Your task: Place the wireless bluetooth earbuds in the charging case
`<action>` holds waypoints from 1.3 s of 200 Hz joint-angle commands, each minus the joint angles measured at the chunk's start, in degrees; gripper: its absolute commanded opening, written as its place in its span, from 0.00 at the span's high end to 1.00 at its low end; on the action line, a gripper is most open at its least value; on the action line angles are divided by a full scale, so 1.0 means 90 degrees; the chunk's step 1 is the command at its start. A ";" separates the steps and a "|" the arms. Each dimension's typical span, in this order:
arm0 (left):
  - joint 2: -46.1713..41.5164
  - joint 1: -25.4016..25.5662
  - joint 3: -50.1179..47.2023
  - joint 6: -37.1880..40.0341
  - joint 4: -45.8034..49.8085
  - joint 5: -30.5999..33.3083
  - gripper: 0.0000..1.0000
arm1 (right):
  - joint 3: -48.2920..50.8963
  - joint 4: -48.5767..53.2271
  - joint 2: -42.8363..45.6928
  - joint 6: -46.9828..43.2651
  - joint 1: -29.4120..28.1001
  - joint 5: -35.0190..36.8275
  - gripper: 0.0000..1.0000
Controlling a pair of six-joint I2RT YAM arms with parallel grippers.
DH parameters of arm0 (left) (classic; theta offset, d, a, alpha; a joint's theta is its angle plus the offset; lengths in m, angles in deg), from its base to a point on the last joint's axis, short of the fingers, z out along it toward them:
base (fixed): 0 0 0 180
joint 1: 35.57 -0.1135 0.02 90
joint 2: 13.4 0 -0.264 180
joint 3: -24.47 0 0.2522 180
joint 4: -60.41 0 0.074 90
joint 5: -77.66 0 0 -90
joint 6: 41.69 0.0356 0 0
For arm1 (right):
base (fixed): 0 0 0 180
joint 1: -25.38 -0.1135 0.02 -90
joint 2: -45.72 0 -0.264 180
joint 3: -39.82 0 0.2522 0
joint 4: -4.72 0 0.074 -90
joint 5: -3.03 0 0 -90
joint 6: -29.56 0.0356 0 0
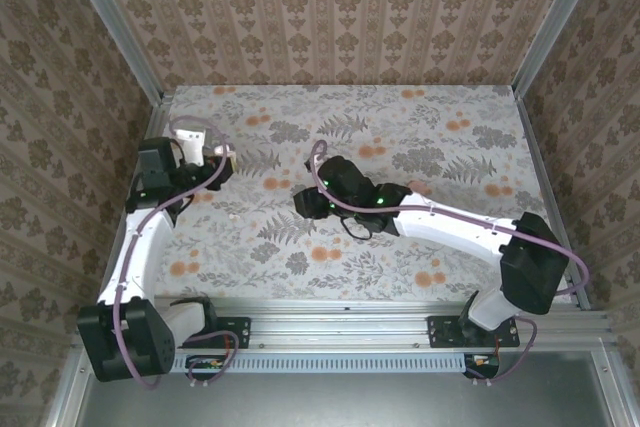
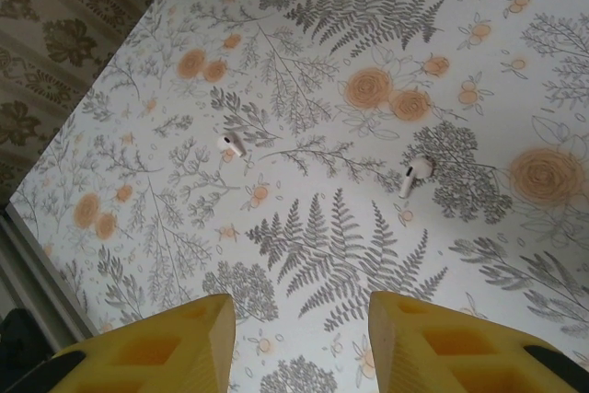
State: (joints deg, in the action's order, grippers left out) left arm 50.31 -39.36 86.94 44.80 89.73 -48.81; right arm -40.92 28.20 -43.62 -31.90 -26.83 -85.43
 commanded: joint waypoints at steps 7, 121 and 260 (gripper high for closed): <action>0.0134 -0.0364 0.0213 -0.0079 0.0326 -0.0494 0.88 | -0.0429 -0.0059 -0.0379 -0.0170 -0.0187 0.0206 0.56; 0.0643 -0.1055 0.0410 -0.0218 0.0446 -0.0640 0.88 | -0.2319 -0.0731 -0.3148 -0.2584 -0.0567 -0.0694 0.51; 0.0803 -0.1200 0.0313 -0.0424 0.0171 -0.0629 0.87 | -0.4164 -0.0355 -0.5061 -0.5078 -0.0323 -0.1939 0.42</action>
State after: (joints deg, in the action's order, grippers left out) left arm 57.19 -49.59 88.65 41.85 92.79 -53.11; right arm -74.45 19.74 -87.88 -75.60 -29.87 -100.80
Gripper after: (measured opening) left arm 0.198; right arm 0.585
